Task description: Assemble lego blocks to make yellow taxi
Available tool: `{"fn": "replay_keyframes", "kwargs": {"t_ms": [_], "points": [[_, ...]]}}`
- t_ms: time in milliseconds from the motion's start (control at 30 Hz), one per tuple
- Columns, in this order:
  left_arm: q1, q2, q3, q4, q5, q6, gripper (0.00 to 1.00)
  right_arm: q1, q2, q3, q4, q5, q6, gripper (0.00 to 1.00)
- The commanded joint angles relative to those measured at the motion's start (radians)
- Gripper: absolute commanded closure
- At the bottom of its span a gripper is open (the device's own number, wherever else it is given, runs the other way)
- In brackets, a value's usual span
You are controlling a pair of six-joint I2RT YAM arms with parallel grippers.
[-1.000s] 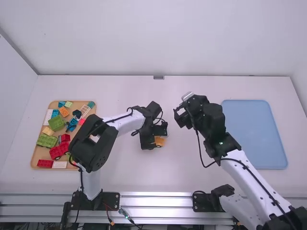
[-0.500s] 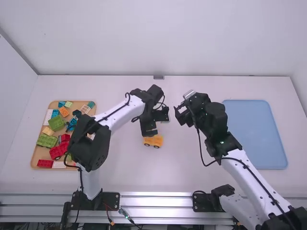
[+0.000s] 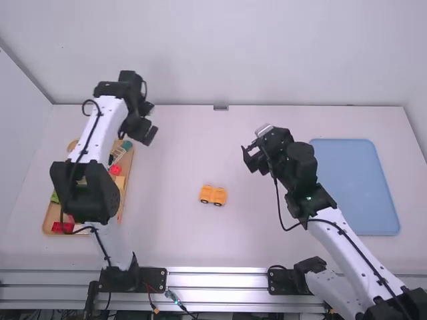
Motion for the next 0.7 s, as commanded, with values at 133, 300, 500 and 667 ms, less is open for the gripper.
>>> {"fn": "replay_keyframes", "kwargs": {"t_ms": [133, 300, 500, 667], "points": [[0.180, -0.011, -0.071, -0.002, -0.018, -0.270, 0.01, -0.002, -0.002, 0.024, 0.025, -0.002, 0.003, 0.01], [0.274, -0.011, -0.210, 0.081, -0.017, -0.240, 0.01, -0.002, -0.002, 0.024, 0.042, -0.002, 0.005, 0.01], [0.297, -0.011, -0.355, 0.163, -0.017, -0.230, 0.02, -0.001, -0.002, 0.024, 0.082, -0.016, 0.005, 0.01], [0.290, -0.011, -0.470, 0.241, 0.008, -0.231, 0.14, -0.002, -0.002, 0.024, 0.121, -0.042, 0.017, 0.01]]}}
